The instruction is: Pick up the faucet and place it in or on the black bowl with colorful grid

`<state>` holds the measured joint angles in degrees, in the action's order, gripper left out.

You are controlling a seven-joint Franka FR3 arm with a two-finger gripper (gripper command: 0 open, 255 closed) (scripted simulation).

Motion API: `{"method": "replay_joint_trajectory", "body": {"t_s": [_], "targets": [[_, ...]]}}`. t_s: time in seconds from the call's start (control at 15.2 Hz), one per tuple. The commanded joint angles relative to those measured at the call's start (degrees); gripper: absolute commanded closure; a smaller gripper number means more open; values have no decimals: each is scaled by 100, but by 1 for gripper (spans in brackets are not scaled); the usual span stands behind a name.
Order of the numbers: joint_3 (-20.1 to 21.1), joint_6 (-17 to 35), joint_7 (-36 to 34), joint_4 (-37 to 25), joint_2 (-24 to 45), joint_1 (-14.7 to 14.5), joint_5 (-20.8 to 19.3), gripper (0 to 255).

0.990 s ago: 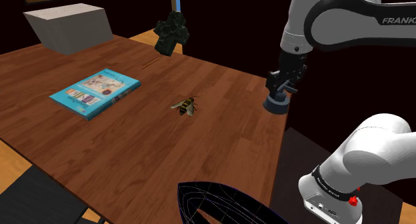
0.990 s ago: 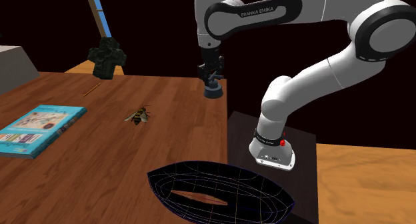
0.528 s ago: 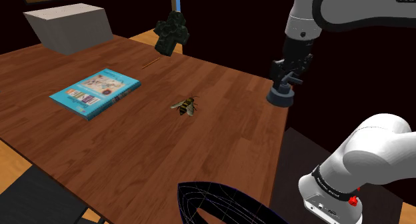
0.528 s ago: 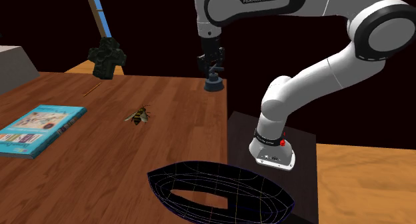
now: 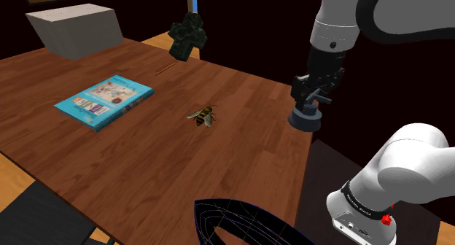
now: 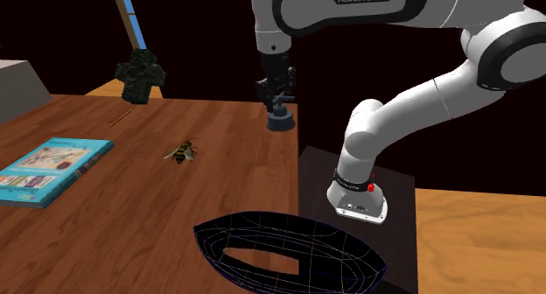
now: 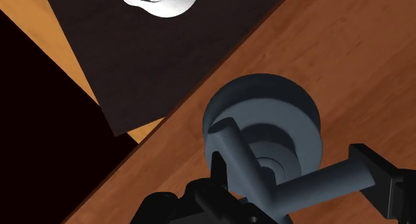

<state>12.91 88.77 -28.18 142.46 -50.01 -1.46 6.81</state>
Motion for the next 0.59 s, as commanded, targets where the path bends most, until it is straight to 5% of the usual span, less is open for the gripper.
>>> {"method": "replay_joint_trajectory", "body": {"t_s": [0.0, 0.53], "targets": [[233, -167, -275, -36, -147, -130, 224, 255], [1239, -466, -1383, -400, -228, -530, 1104, 255]]}}
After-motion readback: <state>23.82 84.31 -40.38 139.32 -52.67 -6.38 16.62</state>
